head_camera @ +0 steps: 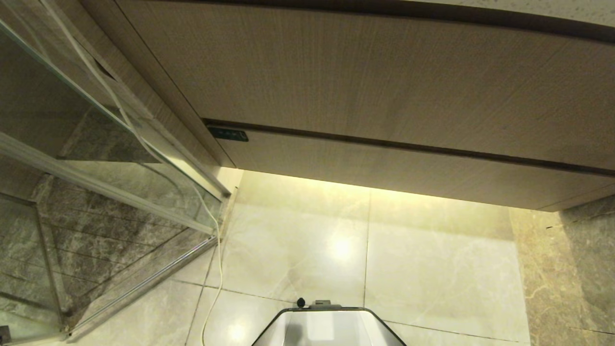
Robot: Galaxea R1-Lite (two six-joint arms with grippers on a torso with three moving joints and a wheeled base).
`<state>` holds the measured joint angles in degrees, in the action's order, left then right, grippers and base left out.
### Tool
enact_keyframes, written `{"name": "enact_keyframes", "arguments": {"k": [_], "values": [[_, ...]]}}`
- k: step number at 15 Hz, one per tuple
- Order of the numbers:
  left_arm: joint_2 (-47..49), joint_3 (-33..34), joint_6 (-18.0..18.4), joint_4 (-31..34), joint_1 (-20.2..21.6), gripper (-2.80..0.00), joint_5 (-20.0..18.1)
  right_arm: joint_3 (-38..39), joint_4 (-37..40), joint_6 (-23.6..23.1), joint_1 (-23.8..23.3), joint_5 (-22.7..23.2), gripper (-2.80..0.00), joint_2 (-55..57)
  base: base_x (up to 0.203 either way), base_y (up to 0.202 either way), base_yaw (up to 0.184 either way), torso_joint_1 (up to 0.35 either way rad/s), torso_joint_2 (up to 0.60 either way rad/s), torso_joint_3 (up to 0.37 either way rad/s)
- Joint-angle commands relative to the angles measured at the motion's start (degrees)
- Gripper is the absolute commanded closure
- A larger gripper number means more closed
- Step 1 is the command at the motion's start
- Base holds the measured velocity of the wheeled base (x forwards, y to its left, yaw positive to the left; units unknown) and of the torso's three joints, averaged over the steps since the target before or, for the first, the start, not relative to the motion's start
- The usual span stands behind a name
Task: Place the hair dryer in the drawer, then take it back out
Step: Pull open the drawer
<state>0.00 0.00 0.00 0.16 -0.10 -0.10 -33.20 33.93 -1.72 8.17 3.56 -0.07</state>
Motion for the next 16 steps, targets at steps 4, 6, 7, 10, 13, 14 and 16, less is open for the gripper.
{"name": "enact_keyframes", "arguments": {"k": [4,6,7,10,13,14,16], "values": [[0.0,0.09,0.0,0.02,0.01,0.0,0.01,-2.47,-12.01,-0.18,0.86,0.38,0.0,6.88,0.0,0.0,0.0,0.0,0.0,0.0],[0.0,0.06,0.0,0.02,0.01,0.0,0.01,-3.72,-13.84,-0.98,1.11,0.42,0.0,13.98,0.0,0.0,0.0,0.0,0.0,0.0],[0.0,0.09,0.0,0.02,0.01,0.0,0.01,-4.64,-14.39,-1.47,1.3,0.47,0.0,17.15,0.0,0.0,0.0,0.0,0.0,0.0],[0.0,0.03,0.0,0.02,0.01,0.0,0.01,-6.44,-14.5,-4.28,3.25,2.55,0.0,26.15,0.0,0.0,0.0,0.0,0.0,0.0],[0.0,0.06,0.0,0.02,0.01,0.0,0.01,-6.13,-14.66,-14.46,4.38,4.74,0.0,36.01,0.0,0.0,0.0,0.0,0.0,0.0],[0.0,0.09,0.0,0.02,0.01,0.0,0.01,-5.94,-14.71,-20.14,4.47,4.98,0.0,39.04,0.0,0.0,0.0,0.0,0.0,0.0],[0.0,0.09,0.0,0.02,0.01,0.0,0.01,-5.76,-15.09,-28.31,4.54,5.48,0.0,45.06,0.0,0.0,0.0,0.0,0.0,0.0]]}}
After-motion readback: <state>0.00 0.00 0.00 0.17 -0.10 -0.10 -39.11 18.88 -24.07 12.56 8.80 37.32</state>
